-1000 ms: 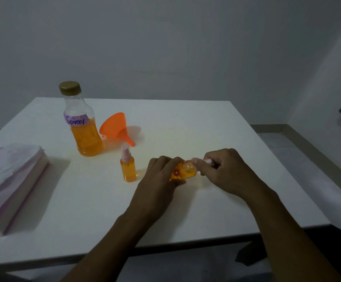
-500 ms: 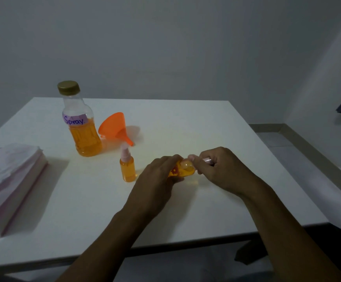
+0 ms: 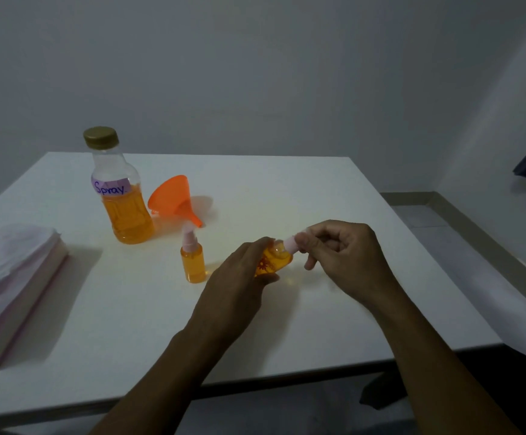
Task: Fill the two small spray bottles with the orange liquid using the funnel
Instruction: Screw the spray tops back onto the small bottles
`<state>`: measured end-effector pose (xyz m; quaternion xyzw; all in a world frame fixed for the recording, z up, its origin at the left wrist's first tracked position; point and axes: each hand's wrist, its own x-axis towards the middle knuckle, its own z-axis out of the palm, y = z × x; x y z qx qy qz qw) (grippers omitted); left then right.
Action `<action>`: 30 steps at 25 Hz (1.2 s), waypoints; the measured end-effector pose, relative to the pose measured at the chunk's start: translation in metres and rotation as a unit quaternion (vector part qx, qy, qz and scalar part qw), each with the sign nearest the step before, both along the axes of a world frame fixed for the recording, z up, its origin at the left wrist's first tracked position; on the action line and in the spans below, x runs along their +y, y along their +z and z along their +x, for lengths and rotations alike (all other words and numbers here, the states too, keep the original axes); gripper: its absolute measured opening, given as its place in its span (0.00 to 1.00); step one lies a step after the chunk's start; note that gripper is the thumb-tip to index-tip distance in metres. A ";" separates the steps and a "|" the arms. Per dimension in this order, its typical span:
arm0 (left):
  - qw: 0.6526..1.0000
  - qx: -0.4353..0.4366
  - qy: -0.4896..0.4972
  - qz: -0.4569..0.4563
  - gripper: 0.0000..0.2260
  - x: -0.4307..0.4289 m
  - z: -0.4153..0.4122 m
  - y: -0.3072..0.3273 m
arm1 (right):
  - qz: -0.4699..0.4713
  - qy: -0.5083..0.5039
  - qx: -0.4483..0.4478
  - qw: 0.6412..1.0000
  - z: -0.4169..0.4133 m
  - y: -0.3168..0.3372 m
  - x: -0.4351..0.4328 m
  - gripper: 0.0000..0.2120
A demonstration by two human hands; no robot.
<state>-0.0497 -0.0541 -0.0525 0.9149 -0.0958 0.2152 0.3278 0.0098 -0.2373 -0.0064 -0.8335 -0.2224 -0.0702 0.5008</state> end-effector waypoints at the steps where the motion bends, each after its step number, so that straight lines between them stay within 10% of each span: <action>1: 1.000 0.005 0.001 -0.005 0.24 0.001 0.000 0.000 | -0.007 -0.001 -0.004 1.000 -0.001 0.001 0.003 0.04; 16: 0.995 0.059 -0.059 -0.062 0.40 -0.001 0.001 0.008 | 0.090 -0.163 0.081 0.979 0.009 0.000 -0.031 0.09; 30: 0.994 0.027 0.002 -0.104 0.25 -0.011 0.006 0.005 | 0.057 -0.176 0.036 0.982 0.013 0.001 -0.036 0.10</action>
